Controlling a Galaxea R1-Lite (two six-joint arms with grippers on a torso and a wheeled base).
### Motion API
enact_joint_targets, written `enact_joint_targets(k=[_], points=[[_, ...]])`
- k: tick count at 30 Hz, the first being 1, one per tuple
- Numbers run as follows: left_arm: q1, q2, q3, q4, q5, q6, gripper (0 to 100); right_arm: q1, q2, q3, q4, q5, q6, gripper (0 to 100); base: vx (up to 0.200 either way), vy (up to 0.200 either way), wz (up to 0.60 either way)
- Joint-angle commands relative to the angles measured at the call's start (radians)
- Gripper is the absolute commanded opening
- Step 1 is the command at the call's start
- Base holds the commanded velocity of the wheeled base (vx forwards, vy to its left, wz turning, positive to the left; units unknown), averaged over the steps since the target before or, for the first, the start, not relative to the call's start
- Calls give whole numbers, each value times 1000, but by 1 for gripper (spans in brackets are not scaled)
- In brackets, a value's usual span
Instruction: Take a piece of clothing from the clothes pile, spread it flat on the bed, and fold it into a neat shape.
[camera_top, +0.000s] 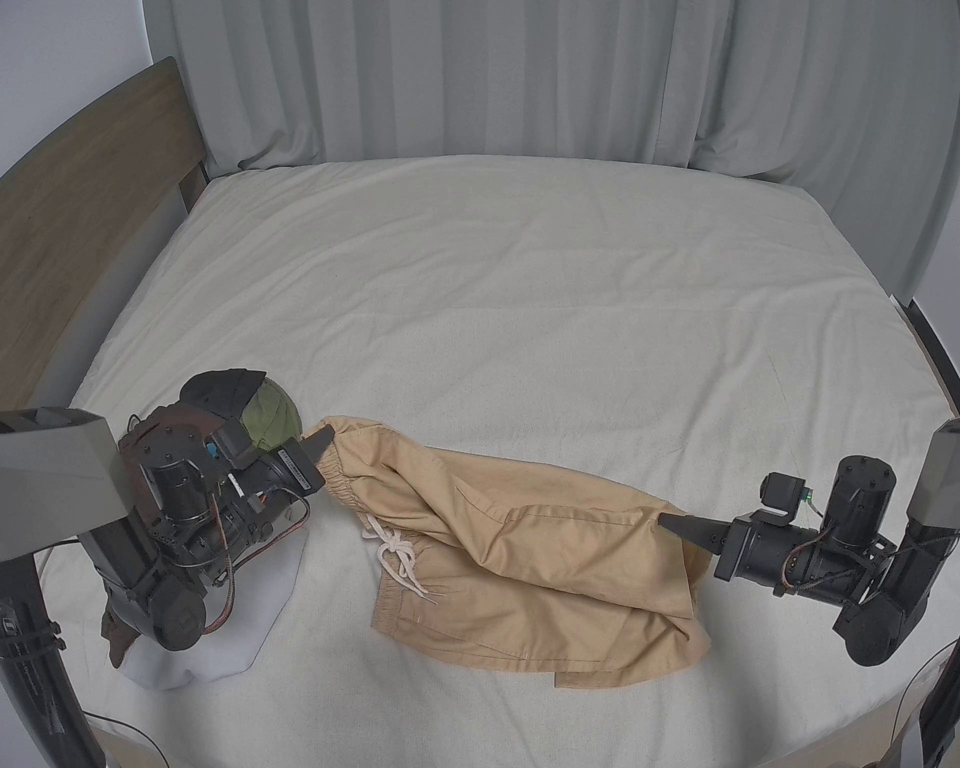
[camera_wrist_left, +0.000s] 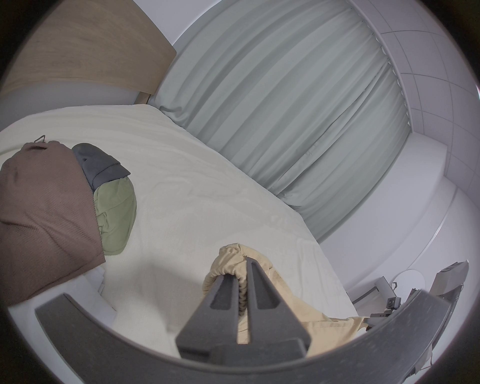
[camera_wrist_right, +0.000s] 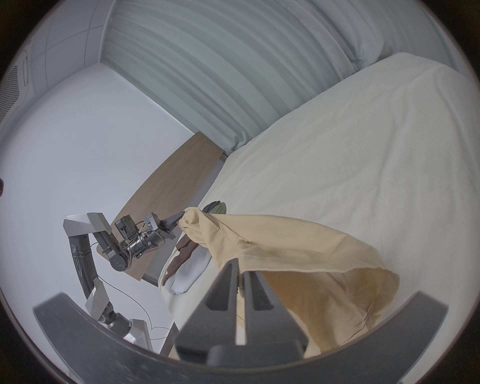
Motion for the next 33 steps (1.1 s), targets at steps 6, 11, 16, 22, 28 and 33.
enact_joint_targets(k=[6, 11, 16, 22, 28, 33], points=[[31, -33, 2, -1, -4, -2, 0, -23, -9, -38, -1, -2, 2, 0, 0, 0, 0], [40, -47, 4, -1, -5, -2, 0, -30, -30, -53, -1, -2, 29, 0, 0, 0, 0], [41, -47, 4, -1, -5, -2, 0, -37, -44, -70, -1, -2, 42, 0, 0, 0, 0], [43, -46, -1, -1, -10, 0, 0, -53, -44, -85, -1, -5, 42, 0, 0, 0, 0], [47, -47, -18, -1, -25, 1, 0, -56, -73, -90, -1, -5, 42, 0, 0, 0, 0], [51, -47, -42, -1, -45, 1, 0, -56, -104, -96, 0, -5, 45, 0, 0, 0, 0]])
